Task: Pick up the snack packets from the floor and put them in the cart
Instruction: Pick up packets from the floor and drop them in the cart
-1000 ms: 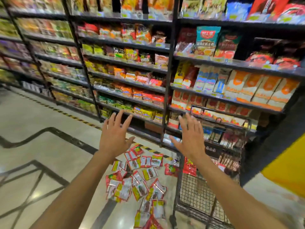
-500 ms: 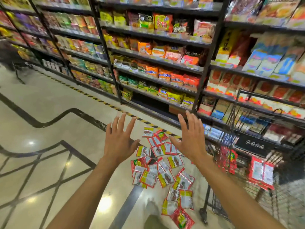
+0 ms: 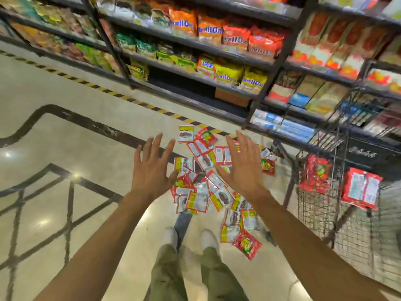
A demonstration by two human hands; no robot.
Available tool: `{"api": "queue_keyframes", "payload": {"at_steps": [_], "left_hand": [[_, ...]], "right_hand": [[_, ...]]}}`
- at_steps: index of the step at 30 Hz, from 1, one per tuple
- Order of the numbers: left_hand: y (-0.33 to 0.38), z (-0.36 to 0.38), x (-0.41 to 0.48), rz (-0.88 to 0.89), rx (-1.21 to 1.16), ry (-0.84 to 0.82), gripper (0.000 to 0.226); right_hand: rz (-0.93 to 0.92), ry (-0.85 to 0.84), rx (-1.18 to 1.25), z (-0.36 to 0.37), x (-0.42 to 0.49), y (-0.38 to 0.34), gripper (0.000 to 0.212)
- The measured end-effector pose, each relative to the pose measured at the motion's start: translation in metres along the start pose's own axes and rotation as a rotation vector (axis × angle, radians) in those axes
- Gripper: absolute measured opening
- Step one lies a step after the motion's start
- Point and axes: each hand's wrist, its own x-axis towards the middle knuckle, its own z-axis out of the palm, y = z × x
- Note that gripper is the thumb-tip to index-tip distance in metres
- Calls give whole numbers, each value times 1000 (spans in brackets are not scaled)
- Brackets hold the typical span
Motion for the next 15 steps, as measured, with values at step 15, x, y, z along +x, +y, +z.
{"api": "queue_keyframes", "payload": {"at_steps": [15], "left_hand": [[-62,379,68,187,-50,-233,84]], "right_hand": [[181,-101,48,373,-18,12,83]]}}
